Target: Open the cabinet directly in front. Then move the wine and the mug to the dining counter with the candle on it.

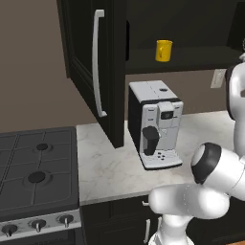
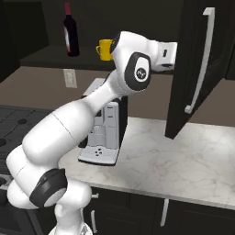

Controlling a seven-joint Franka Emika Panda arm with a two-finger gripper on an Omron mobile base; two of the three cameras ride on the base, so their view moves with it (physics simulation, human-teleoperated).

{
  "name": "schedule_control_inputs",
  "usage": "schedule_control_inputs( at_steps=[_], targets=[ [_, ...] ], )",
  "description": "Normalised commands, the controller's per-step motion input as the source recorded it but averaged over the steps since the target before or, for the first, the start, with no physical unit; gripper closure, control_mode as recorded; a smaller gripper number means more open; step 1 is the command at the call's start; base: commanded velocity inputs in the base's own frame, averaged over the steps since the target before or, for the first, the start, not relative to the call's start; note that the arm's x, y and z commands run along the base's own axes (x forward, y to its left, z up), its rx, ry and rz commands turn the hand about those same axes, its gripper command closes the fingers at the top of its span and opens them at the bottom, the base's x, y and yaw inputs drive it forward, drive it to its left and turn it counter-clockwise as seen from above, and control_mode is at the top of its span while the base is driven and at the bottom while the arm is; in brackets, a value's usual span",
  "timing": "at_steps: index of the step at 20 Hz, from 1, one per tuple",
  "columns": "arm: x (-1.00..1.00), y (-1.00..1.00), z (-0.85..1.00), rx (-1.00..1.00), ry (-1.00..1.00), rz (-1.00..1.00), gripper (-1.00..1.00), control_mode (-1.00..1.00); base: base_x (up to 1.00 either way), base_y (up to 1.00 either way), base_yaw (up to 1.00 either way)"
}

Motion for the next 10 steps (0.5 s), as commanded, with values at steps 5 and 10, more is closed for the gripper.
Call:
schedule_control_inputs(
  at_steps=[5, 10],
  targets=[
    [0.00, -0.39, 0.00, 0.04, -0.03, 0.05, -1.00, -1.00, 0.00, 0.00, 0.00],
    [-0.21, 0.32, 0.00, 0.00, -0.02, 0.04, -1.00, -1.00, 0.00, 0.00, 0.00]
  ],
)
